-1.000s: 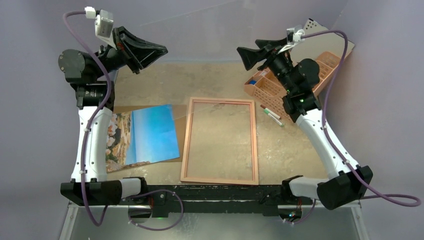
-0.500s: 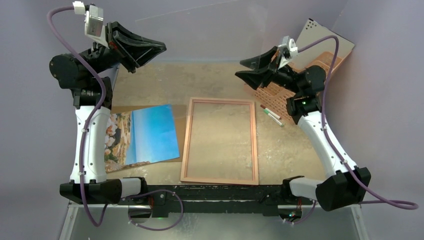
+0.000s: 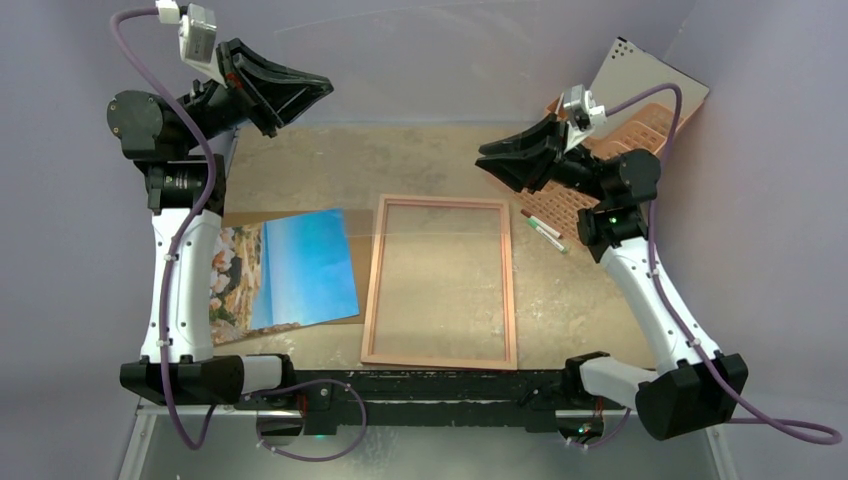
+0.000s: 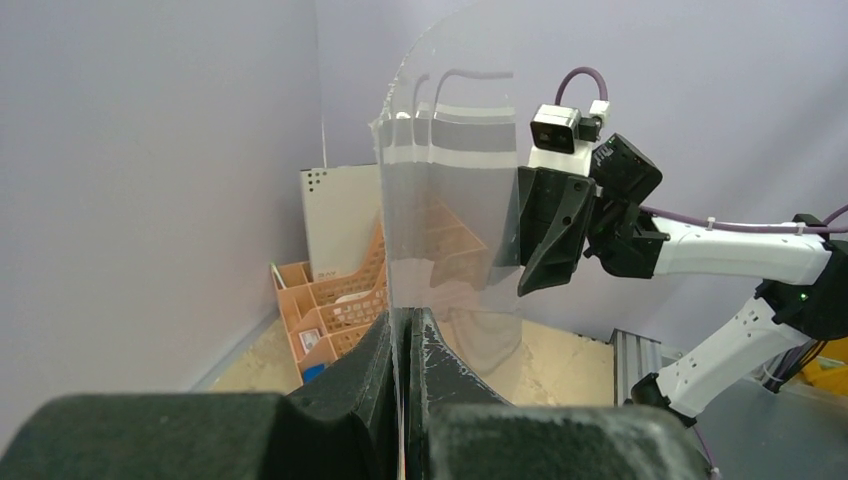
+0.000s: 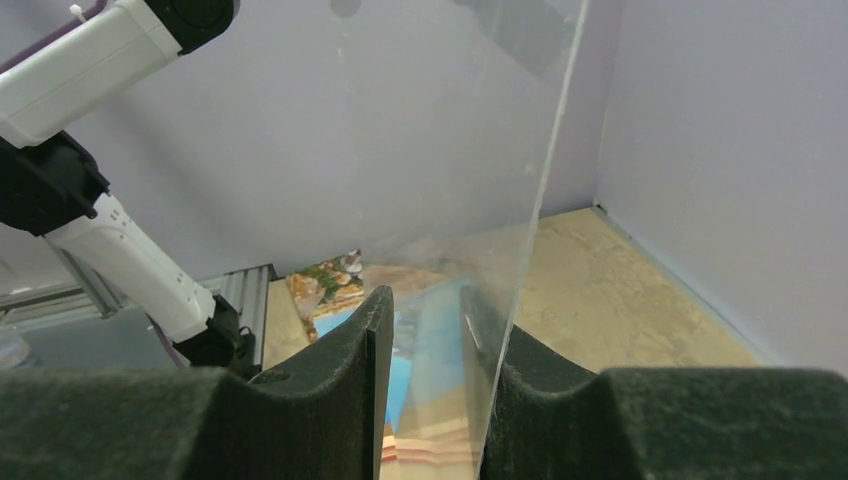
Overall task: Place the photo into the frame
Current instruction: Place the photo frame item in the photo frame.
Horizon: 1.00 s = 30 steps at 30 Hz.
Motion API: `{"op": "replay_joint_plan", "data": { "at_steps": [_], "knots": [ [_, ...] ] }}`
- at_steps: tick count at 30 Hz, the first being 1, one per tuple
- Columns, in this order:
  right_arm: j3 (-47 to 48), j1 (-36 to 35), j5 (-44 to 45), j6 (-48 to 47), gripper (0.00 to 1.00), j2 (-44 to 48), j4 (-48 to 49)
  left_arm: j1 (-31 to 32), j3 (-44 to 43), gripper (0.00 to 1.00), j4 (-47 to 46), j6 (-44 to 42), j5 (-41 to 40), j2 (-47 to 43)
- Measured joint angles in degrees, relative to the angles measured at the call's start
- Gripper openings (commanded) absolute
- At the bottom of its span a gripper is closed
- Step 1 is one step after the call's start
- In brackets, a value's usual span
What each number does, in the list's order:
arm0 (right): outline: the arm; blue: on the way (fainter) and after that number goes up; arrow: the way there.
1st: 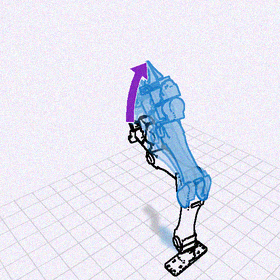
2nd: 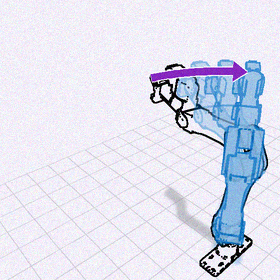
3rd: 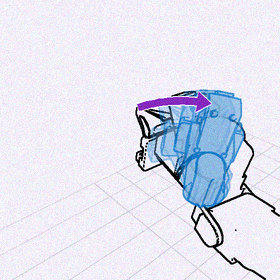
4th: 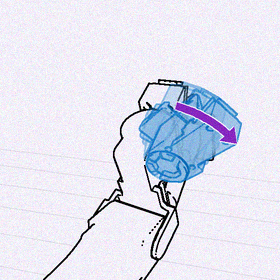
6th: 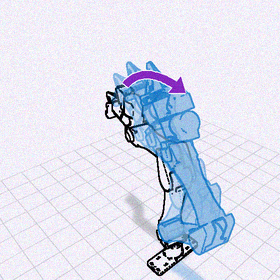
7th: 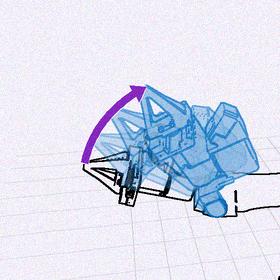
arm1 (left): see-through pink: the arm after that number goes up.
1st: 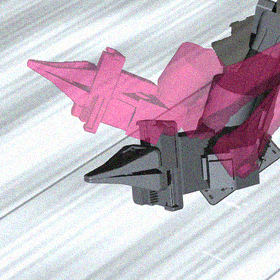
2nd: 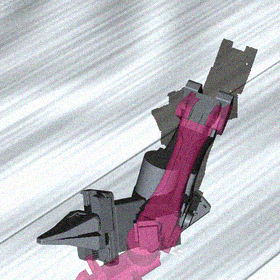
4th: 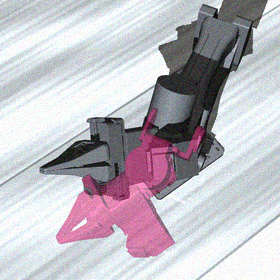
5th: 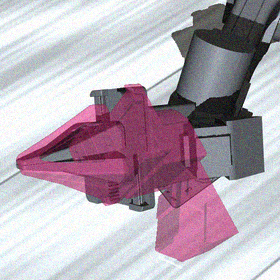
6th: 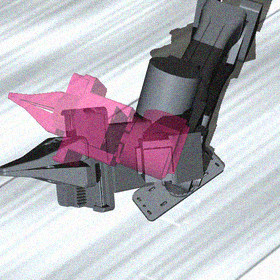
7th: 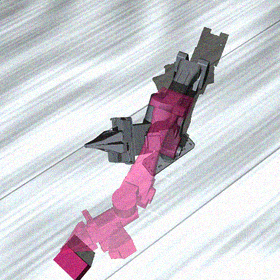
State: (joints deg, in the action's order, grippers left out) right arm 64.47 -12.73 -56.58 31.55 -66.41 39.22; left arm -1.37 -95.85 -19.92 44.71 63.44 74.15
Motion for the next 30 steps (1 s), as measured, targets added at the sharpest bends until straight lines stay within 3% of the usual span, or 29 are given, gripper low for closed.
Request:
{"op": "replay_joint_plan", "data": {
  "at_steps": [3, 6, 10, 11, 15, 18, 30],
  "knots": [
    [-0.7, 0.0, -0.35, 2.01, 0.27, 0.0, 1.62, 0.02, 0.0, 0.0, 0.2, -0.44, 0.0, 0.04],
    [-1.25, 0.0, -0.61, 3.3, 0.0, 0.0, 2.78, 0.02, 0.0, 0.0, 0.42, -0.92, -0.02, 0.04],
    [-1.88, 0.0, -0.55, 5.18, 0.0, 0.07, 3.34, 0.02, 0.0, 0.0, 2.12, -2.62, -0.26, 0.04],
    [-2.05, 0.0, -0.39, 5.29, 0.0, 0.09, 3.08, 0.04, 0.0, 0.03, 3.02, -3.54, -0.52, 0.04],
    [-4.09, -0.07, 0.9, 5.62, 0.0, 1.22, 1.79, 0.28, 0.04, 0.45, 7.61, -7.08, -1.84, 0.09],
    [-6.99, -0.04, 2.62, 6.08, 0.0, 3.63, -0.26, 0.26, 0.81, 0.64, 11.15, -10.62, -5.16, -0.02],
    [-17.0, -0.07, 10.67, 11.37, 0.0, 11.41, -11.63, 0.22, 5.88, 0.85, 34.47, -26.36, -25.9, 0.02]
  ]
}}
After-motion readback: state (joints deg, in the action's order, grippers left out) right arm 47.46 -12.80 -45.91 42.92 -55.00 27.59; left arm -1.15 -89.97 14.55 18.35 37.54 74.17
